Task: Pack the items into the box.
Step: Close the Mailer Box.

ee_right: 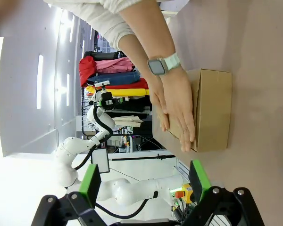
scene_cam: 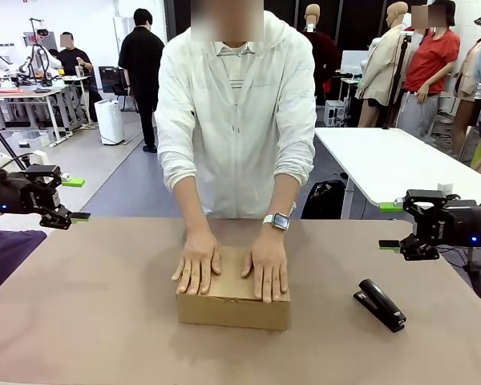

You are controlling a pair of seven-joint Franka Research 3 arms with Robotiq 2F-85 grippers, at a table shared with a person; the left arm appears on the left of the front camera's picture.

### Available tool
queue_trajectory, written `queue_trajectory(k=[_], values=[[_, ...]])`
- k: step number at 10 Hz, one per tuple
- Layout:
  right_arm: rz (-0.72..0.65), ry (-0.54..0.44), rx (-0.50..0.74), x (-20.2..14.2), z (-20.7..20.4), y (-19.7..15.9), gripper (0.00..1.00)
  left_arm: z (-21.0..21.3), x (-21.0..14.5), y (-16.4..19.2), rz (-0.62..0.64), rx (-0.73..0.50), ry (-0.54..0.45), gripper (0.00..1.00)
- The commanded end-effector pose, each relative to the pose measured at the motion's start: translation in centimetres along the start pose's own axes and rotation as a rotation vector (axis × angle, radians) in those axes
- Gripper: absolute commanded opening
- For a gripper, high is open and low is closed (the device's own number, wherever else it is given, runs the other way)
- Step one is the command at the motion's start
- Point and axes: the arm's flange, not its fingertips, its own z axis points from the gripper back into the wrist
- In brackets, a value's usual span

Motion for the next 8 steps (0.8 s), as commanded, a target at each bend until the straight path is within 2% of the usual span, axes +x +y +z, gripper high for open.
queue_trajectory(k=[1, 8], values=[[0.01, -0.012, -0.01, 0.06, 0.01, 0.27, 1.0, 0.13, -0.18, -0.1, -0.022, -0.019, -0.004, 1.0], [0.01, -0.012, -0.01, 0.06, 0.01, 0.27, 1.0, 0.13, -0.18, -0.1, -0.022, -0.019, -0.004, 1.0]])
